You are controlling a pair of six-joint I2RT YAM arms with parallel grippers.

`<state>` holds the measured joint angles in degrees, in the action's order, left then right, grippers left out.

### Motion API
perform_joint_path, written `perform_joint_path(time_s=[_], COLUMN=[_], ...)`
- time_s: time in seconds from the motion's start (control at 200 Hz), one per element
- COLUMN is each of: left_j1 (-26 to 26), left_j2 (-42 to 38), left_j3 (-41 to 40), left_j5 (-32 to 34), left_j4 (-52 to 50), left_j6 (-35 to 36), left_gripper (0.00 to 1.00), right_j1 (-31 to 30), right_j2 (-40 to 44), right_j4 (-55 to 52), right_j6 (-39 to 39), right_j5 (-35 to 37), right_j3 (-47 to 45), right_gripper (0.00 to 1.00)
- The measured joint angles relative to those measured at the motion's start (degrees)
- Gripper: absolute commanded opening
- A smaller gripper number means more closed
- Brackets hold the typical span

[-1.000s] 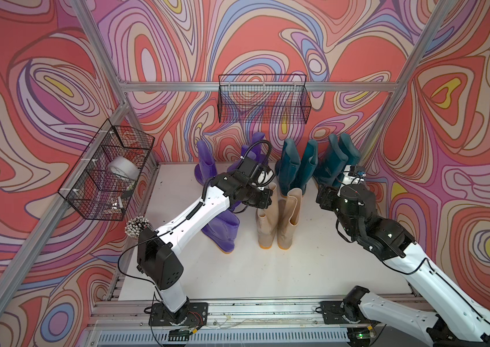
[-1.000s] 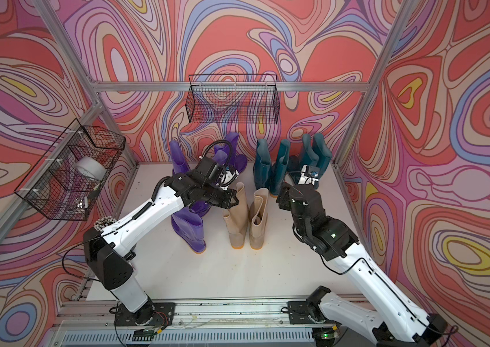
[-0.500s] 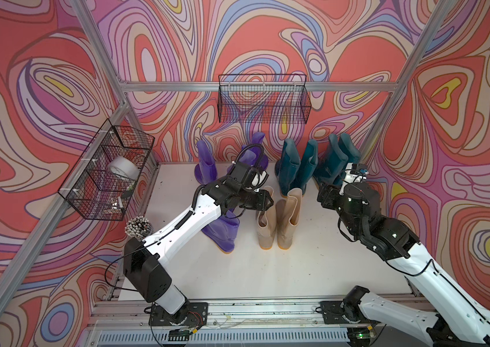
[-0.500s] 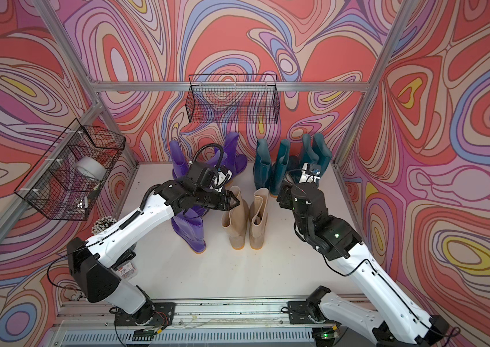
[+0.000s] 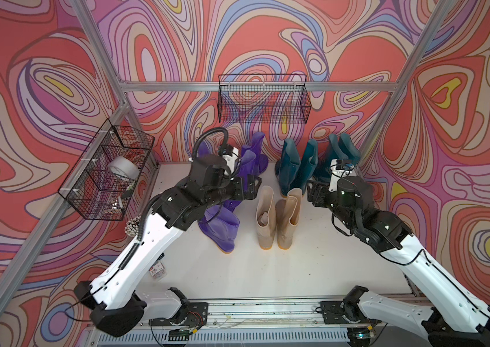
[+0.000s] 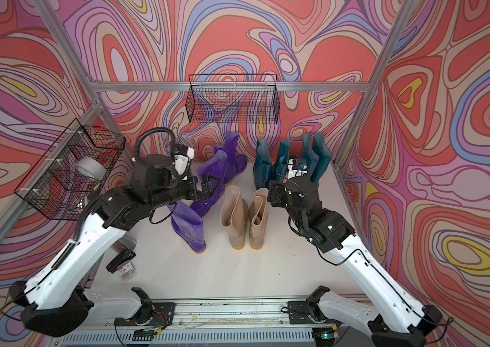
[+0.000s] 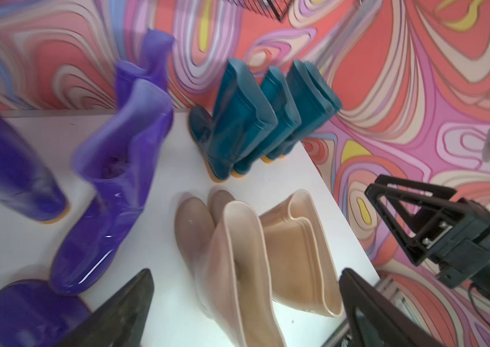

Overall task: Match and arrange rain boots in pairs
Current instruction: Pair a pair of rain boots at the center of the board, then pick up the rain boot at the center of the board.

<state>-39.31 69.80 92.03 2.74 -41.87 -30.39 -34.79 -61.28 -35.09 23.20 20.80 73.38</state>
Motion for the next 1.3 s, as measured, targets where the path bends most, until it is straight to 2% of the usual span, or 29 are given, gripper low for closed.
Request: perform_joint_path(time_s=[0.15, 0.305, 0.416, 0.571, 0.691, 1.157, 1.297], left_j1=[0.33, 0.42, 0.42, 0.42, 0.42, 0.42, 0.42], left_j2=[-8.79, -10.56, -6.34, 3.87, 7.54, -2.36, -3.48], left_j3=[-6.49, -11.15, -10.14, -3.82, -2.01, 0.79, -3.56], left_j5=[10.49, 14.93, 15.39, 15.8, 15.8, 15.3, 13.73], left_j4=[-4.31, -8.83, -12.35, -19.28, -23.58, -26.34, -26.99], left_j6=[-5.84, -12.83, -16.83, -22.64, -26.32, -30.69, -36.06], left_gripper=[1.0, 1.0, 1.0, 1.0, 1.0, 1.0, 1.0], right_j1=[0.0, 0.0, 0.0, 0.0, 0.0, 0.0, 0.0], right_j2=[-2.34, -5.49, -7.58, -8.24, -7.61, -6.73, -6.75], right_j4=[1.16, 2.86, 4.15, 4.42, 4.83, 6.01, 6.38], right_j6=[-1.55, -2.36, -2.64, -2.8, -2.89, -3.72, -3.87], right_j5=[-4.02, -7.23, -8.94, -9.77, -9.68, -8.83, -8.83], right_j3=[1.42, 4.15, 4.66, 4.66, 4.59, 3.02, 2.36], right_gripper=[0.7, 0.7, 0.7, 0.7, 0.71, 0.73, 0.73])
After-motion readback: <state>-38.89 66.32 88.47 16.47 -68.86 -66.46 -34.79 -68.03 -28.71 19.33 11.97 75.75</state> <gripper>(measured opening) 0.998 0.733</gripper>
